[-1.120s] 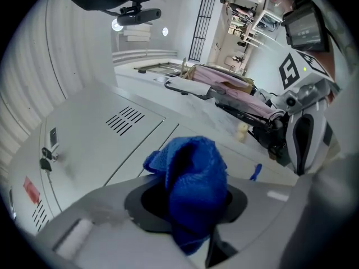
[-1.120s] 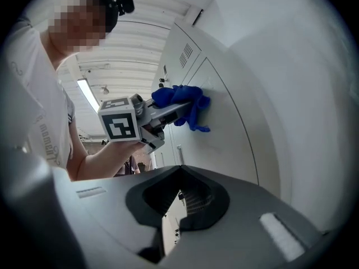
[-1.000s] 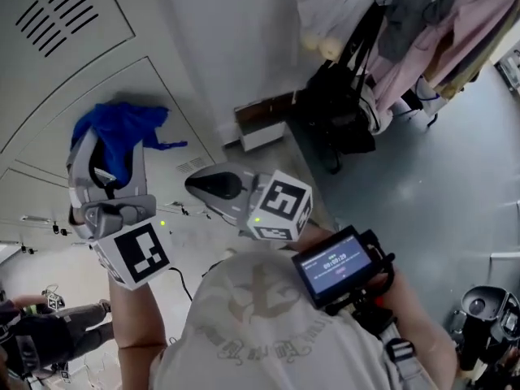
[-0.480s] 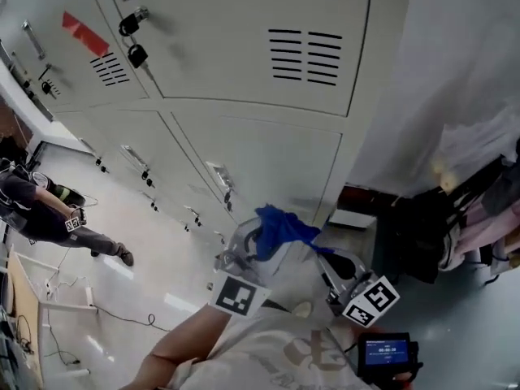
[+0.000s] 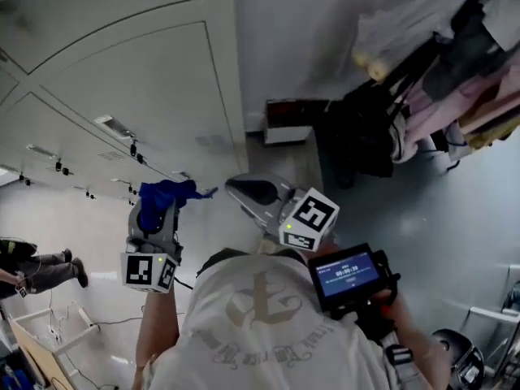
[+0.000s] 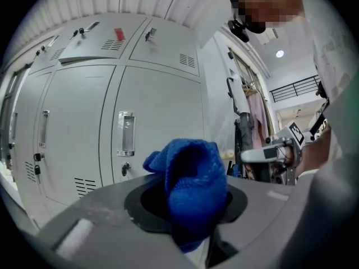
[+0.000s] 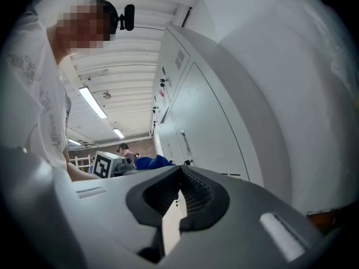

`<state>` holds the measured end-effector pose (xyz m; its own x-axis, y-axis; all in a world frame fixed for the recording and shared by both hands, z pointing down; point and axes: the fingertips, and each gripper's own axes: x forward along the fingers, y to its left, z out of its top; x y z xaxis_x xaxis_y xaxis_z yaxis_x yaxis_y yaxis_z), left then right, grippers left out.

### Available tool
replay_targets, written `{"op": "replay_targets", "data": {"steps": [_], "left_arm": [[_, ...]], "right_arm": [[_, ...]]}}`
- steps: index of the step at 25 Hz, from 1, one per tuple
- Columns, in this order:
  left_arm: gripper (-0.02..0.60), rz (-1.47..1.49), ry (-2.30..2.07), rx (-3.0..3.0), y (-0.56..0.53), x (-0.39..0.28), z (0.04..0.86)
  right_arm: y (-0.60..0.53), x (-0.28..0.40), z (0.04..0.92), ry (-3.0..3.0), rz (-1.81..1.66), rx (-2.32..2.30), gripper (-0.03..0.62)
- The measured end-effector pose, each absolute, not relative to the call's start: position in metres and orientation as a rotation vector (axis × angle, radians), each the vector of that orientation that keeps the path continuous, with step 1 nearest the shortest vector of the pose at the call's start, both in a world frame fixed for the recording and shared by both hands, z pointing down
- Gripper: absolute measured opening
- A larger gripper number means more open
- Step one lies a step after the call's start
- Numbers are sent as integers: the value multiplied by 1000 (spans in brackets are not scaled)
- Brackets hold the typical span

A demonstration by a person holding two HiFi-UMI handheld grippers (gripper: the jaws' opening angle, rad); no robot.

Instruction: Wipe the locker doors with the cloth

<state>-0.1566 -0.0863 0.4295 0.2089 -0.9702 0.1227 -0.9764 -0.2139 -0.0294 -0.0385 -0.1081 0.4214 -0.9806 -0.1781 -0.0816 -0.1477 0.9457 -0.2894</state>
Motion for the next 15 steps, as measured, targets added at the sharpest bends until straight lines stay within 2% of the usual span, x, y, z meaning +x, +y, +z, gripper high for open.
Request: {"op": "replay_targets", "data": {"steps": [7,15], "left_arm": [[137,154,-1780,2503,-61,-158,445],[138,160,-1740,2551,-38,-193,447]], "right_arm": [[-76,-44,426,3004,-462,-419,3],[-51,-82,428,3022,-427,-497,3]]}}
